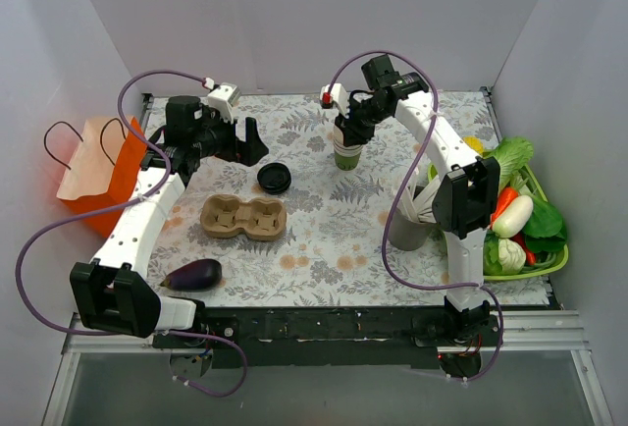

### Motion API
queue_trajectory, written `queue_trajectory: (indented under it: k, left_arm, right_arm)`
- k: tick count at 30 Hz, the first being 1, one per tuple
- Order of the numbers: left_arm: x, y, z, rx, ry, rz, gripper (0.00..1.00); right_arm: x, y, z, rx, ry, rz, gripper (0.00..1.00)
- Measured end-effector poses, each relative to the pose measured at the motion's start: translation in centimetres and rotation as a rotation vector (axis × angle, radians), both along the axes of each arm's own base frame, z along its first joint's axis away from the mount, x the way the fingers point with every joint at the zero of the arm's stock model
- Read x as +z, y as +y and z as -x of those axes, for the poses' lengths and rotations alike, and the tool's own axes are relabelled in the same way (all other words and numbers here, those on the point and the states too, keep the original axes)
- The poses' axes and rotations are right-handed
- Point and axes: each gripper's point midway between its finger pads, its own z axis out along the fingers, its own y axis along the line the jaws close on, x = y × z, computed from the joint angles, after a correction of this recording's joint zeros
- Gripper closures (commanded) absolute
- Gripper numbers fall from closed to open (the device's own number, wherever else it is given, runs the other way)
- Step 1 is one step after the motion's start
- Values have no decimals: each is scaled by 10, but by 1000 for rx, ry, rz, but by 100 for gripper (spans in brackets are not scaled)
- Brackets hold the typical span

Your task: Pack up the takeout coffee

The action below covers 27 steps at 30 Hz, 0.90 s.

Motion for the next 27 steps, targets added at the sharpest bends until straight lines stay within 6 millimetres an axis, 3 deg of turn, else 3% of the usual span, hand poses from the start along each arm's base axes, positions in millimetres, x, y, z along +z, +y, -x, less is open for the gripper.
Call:
queue_trajectory:
  k: [14, 23, 27]
  left_arm:
    - [-2, 0, 1, 2, 8, 5, 2]
    - [-6, 0, 2, 0, 17, 5, 2]
    - [-8, 0, 3, 0, 21, 4, 2]
  right_arm:
    - [-2, -6, -5, -24, -17, 32, 78]
    - [-3, -8, -7, -35, -22, 44, 79]
    - [-8, -9, -5, -36, -10, 52, 84]
